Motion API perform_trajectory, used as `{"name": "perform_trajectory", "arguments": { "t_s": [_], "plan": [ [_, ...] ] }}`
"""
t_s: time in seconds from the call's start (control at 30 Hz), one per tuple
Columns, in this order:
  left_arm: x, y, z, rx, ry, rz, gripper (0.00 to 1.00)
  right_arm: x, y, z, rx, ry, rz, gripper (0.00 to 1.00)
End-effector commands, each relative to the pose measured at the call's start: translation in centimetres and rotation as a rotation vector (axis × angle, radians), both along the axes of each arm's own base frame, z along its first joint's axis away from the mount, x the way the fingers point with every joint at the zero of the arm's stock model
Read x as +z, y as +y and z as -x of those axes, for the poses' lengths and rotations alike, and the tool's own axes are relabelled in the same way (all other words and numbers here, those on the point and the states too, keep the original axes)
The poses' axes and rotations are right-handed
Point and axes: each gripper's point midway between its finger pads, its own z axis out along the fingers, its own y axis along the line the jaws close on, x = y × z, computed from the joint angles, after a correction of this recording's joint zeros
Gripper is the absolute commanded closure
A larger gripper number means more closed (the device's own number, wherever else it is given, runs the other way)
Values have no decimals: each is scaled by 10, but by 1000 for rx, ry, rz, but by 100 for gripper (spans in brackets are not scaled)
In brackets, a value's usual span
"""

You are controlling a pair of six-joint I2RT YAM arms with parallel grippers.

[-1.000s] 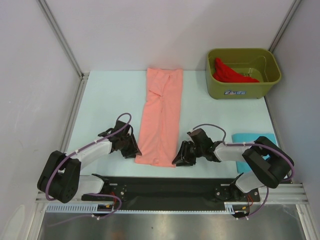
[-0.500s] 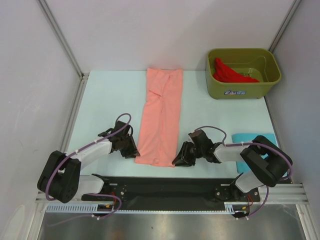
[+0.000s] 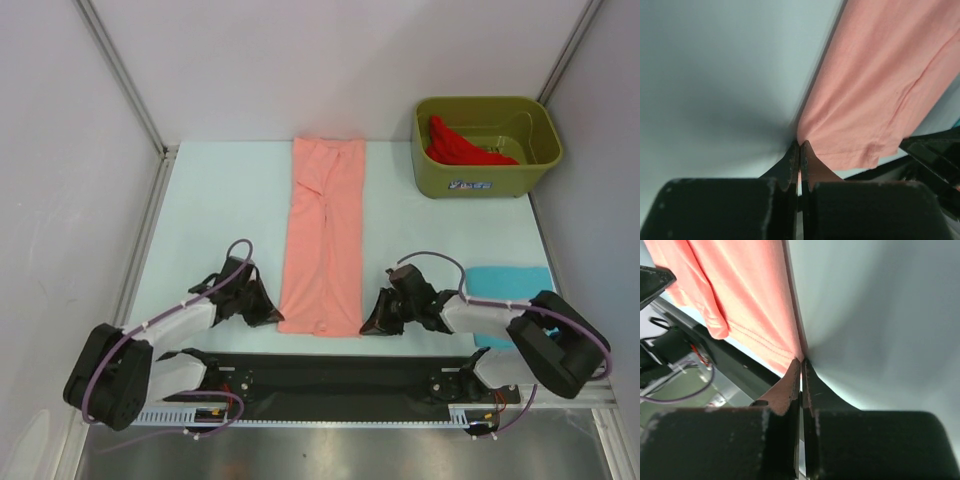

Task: Fold and stack the t-shirts
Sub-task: Fold the tshirt

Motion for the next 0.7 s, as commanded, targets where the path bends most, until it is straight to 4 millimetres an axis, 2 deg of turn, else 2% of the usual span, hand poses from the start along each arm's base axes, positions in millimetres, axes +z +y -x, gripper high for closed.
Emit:
{"name": "perform_trajectory", "arguments": {
  "t_s": [0.0,0.07,0.13,0.17,0.23,0.27,0.4,0.53,0.57,0.6,0.67],
  "plan": [
    [-31,12,55,13,147,-14,100,-32,-50,32,54,18,206,100],
    [-30,6,66,-5,138,16,100,-26,-51,36,62,-5,174,100],
    [-30,3,75,-14,138,22,100,-29,-57,47,72,5,169,100],
    [-33,0,88,-25,163,25,100,-26,-58,49,73,-10,154,100],
    [-30,-5,93,-26,134,53,99,-29,-62,59,84,0,146,100],
    [-33,-6,105,-26,156,57,100,-28,-63,62,85,-5,136,100],
    [-30,-10,121,-13,150,98,100,-13,-60,66,95,-58,78,100],
    [-11,-21,114,-7,100,170,100,-1,-57,65,121,-85,65,100],
    [3,-26,108,-13,72,186,100,4,-53,62,131,-95,56,100],
    [8,-26,103,-8,53,174,100,16,-46,55,140,-120,37,100],
    [28,-34,92,-12,22,169,100,25,-41,48,169,-137,46,100]
  ]
}}
